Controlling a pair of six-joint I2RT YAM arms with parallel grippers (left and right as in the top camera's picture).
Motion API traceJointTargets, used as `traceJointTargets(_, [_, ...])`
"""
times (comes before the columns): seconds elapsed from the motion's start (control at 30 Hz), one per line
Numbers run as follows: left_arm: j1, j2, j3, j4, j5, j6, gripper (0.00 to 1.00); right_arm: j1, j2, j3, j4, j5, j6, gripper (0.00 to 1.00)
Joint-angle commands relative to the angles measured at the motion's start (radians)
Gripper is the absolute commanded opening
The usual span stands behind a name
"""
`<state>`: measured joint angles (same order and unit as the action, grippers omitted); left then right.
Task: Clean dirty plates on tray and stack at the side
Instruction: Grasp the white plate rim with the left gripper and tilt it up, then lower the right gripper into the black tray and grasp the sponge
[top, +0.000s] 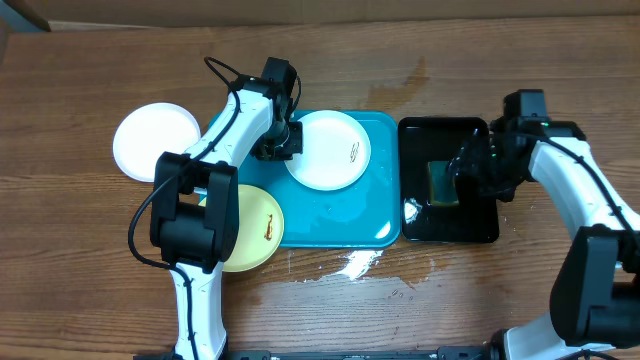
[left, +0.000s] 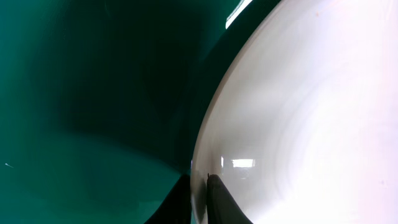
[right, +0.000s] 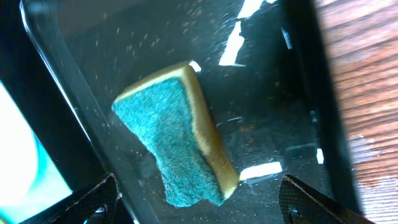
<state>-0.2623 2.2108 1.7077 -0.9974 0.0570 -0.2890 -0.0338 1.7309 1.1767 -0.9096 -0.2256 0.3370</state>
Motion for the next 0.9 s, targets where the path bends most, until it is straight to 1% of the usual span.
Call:
traceJointTargets(0.0, [0.0, 0.007, -0.004, 0.005, 0.006, -0.033, 0.13, 0.093, -0.006, 0.0, -0.007, 0.15, -0.031, 0.82])
traceJointTargets(0.07, [0.0, 0.007, -0.004, 0.004, 0.006, -0.033, 0.13, 0.14, -0.006, 0.0, 0.0, 0.235, -0.031, 0.83])
traceJointTargets(0.23, [0.0, 0.007, -0.004, 0.002, 0.006, -0.033, 0.16, 0.201, 0.01, 0.0, 0.03, 0.349, -0.031, 0.85])
traceJointTargets(0.4, [0.0, 0.007, -0.004, -0.01, 0.006, -0.031, 0.16, 0.202, 0.066, 0.0, 0.048, 0.339, -0.031, 0.85])
traceJointTargets(0.47, [0.0, 0.007, -0.004, -0.008, 0.006, -0.029, 0.16, 0.202, 0.095, 0.0, 0.061, 0.302, -0.04, 0.84])
traceJointTargets(0.57, [0.0, 0.007, -0.004, -0.006, 0.007, -0.03, 0.15, 0.207, 0.128, 0.0, 0.072, 0.231, -0.09, 0.83])
traceJointTargets(0.6, [0.0, 0.007, -0.004, -0.006, 0.007, -0.03, 0.15, 0.207, 0.131, 0.0, 0.073, 0.232, -0.09, 0.8])
traceJointTargets(0.73, [0.0, 0.007, -0.004, -0.011, 0.006, -0.029, 0.15, 0.201, 0.132, 0.001, 0.08, 0.239, -0.079, 0.6])
traceJointTargets(0.87, [0.0, 0.007, -0.004, -0.011, 0.006, -0.029, 0.15, 0.201, 0.132, 0.001, 0.094, 0.239, -0.079, 0.32])
